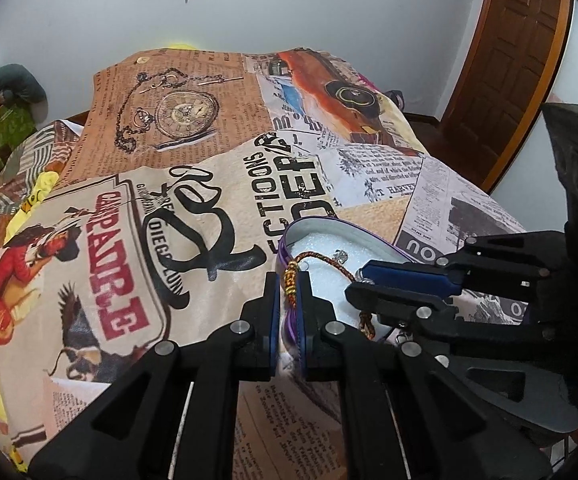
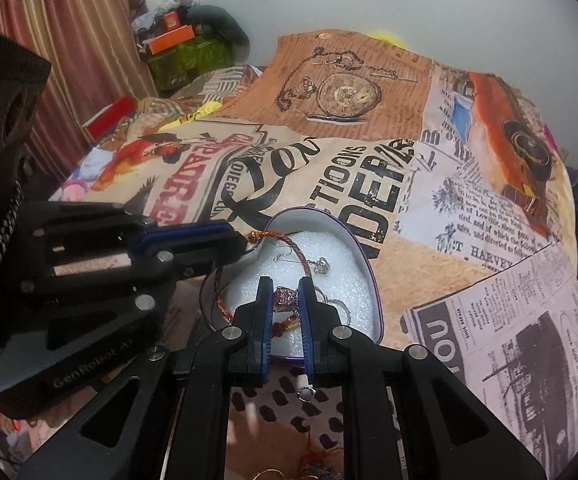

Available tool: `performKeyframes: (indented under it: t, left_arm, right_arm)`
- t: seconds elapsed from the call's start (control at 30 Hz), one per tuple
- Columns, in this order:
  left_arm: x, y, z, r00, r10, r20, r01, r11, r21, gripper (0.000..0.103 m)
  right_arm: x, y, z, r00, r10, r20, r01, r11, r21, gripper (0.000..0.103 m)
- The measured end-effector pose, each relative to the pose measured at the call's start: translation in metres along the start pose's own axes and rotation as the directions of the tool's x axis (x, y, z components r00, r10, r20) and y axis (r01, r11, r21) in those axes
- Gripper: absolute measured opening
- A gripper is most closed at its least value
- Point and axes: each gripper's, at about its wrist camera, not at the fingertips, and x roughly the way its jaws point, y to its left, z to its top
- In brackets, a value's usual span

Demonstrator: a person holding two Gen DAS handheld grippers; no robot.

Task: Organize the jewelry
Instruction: 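Release the bracelet into the tin with left while right drops the earring inside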

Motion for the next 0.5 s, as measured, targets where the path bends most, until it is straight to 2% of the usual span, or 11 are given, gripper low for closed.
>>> performKeyframes:
  t: [0.17,0.23,0.27,0.43,0.5]
  left_arm:
    - [-0.012,0.004,-0.002,1.000,0.016,0.010,-0.016,1.000,-0.012,0.014]
    - [-0.017,0.005,-0.003,1.000,0.018,0.019,-0.018,1.000,-0.020,0.028]
    - [-0.022,0.006,-0.003,0.999,0.020,0.029,-0.020,0.999,-0.025,0.030]
    - [-0.039,0.006,-0.005,0.999,0.024,0.047,-0.023,0.999,-0.031,0.031]
    - [-0.045,0.005,-0.007,0.998,0.028,0.050,-0.027,0.999,-0.029,0.031]
  right_arm:
    - [-0.005,0.008,0.001,0.999,-0.034,0.011,0.034,0.999,-0.041,0.011]
    - [-0.009,0.011,0.001,0.998,-0.061,0.018,0.062,0.997,-0.054,0.012]
    - [-0.010,0.011,0.001,0.998,-0.066,0.021,0.067,0.996,-0.057,0.012]
    - [-0.023,0.013,0.002,0.995,-0.094,0.041,0.096,0.994,-0.045,0.019]
    - [-0.029,0.013,0.001,0.993,-0.109,0.053,0.111,0.993,-0.036,0.029]
